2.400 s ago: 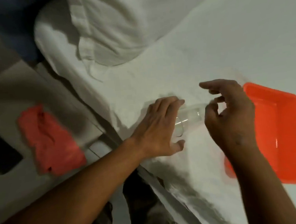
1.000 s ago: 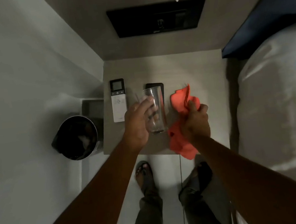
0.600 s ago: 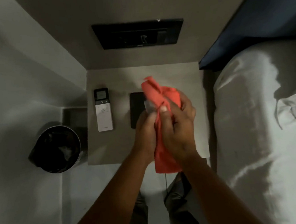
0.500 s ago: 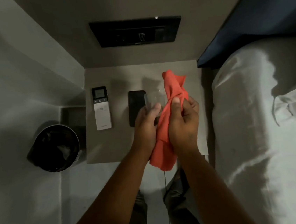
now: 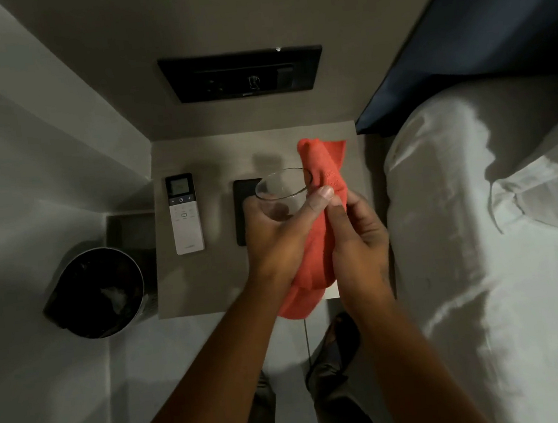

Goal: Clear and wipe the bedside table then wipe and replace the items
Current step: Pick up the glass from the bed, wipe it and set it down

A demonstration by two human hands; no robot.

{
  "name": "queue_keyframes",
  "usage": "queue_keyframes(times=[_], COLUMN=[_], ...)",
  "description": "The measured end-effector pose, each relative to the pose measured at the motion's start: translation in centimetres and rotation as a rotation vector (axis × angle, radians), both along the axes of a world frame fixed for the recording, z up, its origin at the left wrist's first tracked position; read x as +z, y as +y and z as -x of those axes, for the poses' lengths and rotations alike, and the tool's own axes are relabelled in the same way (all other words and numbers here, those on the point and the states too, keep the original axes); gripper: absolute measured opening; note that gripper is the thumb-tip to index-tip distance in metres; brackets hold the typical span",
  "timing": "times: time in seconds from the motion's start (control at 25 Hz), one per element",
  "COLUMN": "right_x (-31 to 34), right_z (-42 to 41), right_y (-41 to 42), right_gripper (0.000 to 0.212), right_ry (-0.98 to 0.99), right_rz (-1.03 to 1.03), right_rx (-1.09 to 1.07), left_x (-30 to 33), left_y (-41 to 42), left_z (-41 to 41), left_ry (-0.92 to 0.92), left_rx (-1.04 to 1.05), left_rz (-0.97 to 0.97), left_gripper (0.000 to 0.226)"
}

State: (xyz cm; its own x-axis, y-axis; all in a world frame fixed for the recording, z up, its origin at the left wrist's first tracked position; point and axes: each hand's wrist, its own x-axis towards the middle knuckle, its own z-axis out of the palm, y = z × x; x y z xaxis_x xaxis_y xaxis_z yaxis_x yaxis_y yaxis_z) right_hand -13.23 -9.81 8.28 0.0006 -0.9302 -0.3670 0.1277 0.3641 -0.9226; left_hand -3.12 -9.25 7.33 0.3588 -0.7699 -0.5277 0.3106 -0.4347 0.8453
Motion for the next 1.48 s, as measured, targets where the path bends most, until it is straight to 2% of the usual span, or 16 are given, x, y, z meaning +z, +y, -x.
queue_keyframes(times=[0.08, 0.16, 0.24, 0.32, 0.4, 0.48, 0.56, 0.68, 0.76, 0.84, 0.92, 1.0, 1.08, 1.2, 1.32, 1.48], right_x=[-0.1, -0.2, -0.2, -0.2, -0.1, -0.5, -1.1, -1.3, -0.9, -0.1, 0.7, 0.3, -0.9, -2.0, -4.5, -6.0], right_z=[0.0, 0.6, 1.2, 1.5, 1.6, 1.8, 1.5, 1.0, 1.4, 1.9, 1.7, 1.7, 2.0, 2.8, 4.0, 5.5], right_y=[-0.6, -0.6, 0.4, 1.5, 1.5, 0.6, 0.7, 1.7, 0.2, -2.6, -4.2, -3.5, -1.3, 1.2, 1.4, 0.3], right_gripper=[0.023, 0.027, 0.032, 0.037, 0.032, 0.026, 0.033, 0.039, 0.037, 0.029, 0.027, 0.033, 0.045, 0.046, 0.038, 0.036], right_ry=[-0.018, -0.121, -0.221, -0.345, -0.36, -0.339, -0.249, -0.139, -0.139, -0.17, -0.128, -0.069, -0.089, -0.253, -0.295, -0.134], right_rz=[-0.181, -0.444, -0.649, -0.741, -0.744, -0.685, -0.539, -0.464, -0.4, -0.247, -0.124, -0.19, -0.415, -0.713, -0.738, -0.802], right_rx=[-0.032, -0.004, 0.018, -0.023, -0.017, -0.096, -0.169, -0.119, -0.098, -0.062, 0.002, 0.065, 0.093, 0.076, 0.051, 0.077], left_x=[-0.3, -0.4, -0.4, -0.7, -0.9, -1.2, -1.4, -1.4, -1.8, -2.2, -2.7, -2.8, -3.0, -3.5, -4.3, -6.1], left_y=[0.9, 1.3, 1.2, 1.2, 1.4, 1.8, 1.4, 0.4, 0.6, 1.3, 1.7, 1.8, 1.8, 1.3, 0.2, -2.0], left_z=[0.8, 0.6, 0.1, -0.1, 0.0, 0.2, 0.4, 1.0, 1.1, 1.0, 0.9, 0.8, 1.0, 1.6, 2.7, 2.8], left_ry=[-0.032, -0.006, -0.011, -0.114, -0.203, -0.206, -0.191, -0.141, -0.063, 0.013, 0.044, 0.035, -0.012, -0.114, -0.261, -0.457], left_rx=[0.038, -0.041, -0.123, -0.186, -0.241, -0.261, -0.218, -0.143, -0.19, -0.299, -0.317, -0.247, -0.161, -0.093, -0.093, -0.122], left_rz=[0.096, 0.183, 0.199, 0.189, 0.165, 0.194, 0.201, 0.167, 0.157, 0.163, 0.16, 0.179, 0.204, 0.207, 0.196, 0.207], left_gripper=[0.06, 0.04, 0.036, 0.047, 0.062, 0.056, 0.052, 0.052, 0.04, 0.023, 0.011, 0.017, 0.026, 0.033, 0.038, 0.048])
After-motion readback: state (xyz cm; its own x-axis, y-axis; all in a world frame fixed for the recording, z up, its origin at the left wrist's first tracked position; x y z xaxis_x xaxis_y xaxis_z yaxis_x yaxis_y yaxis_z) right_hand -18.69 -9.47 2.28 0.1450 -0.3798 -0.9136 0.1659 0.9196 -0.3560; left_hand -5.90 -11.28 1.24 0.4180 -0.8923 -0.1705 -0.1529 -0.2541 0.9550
